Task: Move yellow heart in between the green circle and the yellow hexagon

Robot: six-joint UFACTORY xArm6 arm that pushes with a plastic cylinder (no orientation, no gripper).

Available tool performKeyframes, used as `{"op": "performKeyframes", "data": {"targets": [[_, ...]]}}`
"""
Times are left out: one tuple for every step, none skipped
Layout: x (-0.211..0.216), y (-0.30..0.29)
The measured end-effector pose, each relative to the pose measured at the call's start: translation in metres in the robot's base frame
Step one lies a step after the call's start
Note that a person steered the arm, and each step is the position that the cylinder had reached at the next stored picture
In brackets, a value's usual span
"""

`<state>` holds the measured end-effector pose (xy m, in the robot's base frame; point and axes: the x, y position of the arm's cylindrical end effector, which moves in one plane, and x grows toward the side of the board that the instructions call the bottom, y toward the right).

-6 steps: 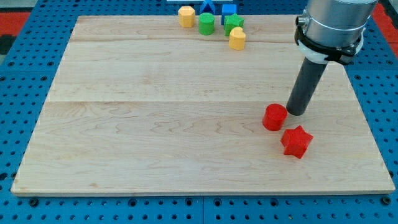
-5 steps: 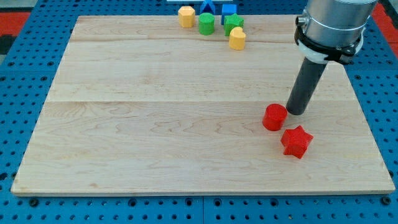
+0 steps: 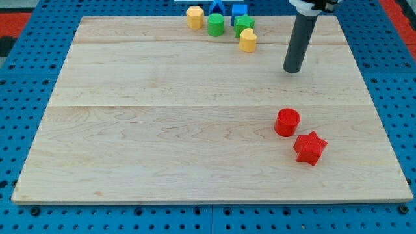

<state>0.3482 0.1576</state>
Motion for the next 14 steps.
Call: {"op": "performKeyframes", "data": {"targets": [[-0.004, -0.001], [-0.004, -0.009], [-0.004, -0.019], [-0.006, -0.022], [-0.008, -0.044], [-0.027, -0.014], [-0.059, -0.021], [-0.072, -0.05], [-0.073, -0.087], [-0.075, -0.129], [-0.075, -0.167], [-0.075, -0.182], [-0.073, -0.198], [-0.087, -0.212]]}}
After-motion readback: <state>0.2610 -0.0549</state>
